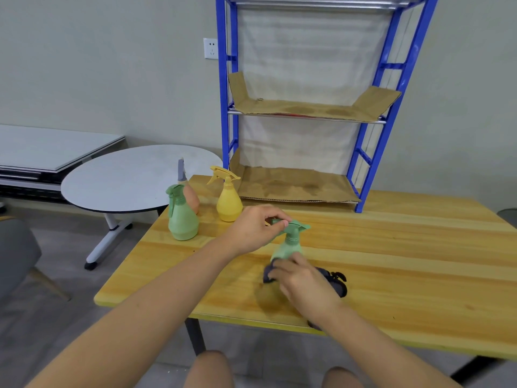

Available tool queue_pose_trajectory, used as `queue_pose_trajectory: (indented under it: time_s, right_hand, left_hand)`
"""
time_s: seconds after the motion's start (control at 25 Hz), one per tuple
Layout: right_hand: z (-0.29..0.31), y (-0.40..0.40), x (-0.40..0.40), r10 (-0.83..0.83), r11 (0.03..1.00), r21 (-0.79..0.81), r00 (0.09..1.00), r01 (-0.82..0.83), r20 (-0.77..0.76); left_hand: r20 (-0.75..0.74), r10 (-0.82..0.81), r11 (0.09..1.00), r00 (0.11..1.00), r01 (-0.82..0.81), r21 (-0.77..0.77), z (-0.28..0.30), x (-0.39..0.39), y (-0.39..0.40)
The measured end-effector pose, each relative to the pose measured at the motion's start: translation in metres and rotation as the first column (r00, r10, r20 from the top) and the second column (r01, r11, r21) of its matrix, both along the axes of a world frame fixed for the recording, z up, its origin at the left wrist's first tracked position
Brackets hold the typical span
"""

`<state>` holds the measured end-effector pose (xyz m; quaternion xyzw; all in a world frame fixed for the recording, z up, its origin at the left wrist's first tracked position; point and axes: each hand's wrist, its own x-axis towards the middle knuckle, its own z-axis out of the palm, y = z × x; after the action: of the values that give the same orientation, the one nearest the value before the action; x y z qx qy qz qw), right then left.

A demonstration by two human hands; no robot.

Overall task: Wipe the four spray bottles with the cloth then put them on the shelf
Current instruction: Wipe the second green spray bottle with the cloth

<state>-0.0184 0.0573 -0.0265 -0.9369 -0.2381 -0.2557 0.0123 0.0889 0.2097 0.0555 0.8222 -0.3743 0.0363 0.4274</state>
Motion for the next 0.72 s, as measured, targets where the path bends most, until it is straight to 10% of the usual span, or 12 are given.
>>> queue_pose_trajectory:
  time_s: [0.12,0.32,0.52,0.72]
  right_hand:
    - [0.016,0.004,0.018,-0.157,0.979,0.142,0.986,0.147,0.059]
    - [-0.031,0.015,-0.007,0.003,0.975,-0.219,0.995,-0.025,-0.101]
    - [0.015,-0.014,0.008,-0.047,0.993,0.112,0.996,0.038,0.079]
    - [-0.023,-0.031,-0.02,0.117,0.977,-0.177,0.993,-0.121,-0.028]
  left_hand:
    - [-0.012,-0.012,1.0,1.0,0.012,-0.007,0.0,0.002,0.001]
    - [-0.033,-0.035,0.999,0.999,0.035,0.012,-0.001,0.006,0.002]
    - [0.004,-0.051,0.998,0.999,0.051,0.031,0.003,0.01,0.004]
    - [-0.033,-0.063,0.997,0.997,0.064,0.051,0.004,0.018,0.006]
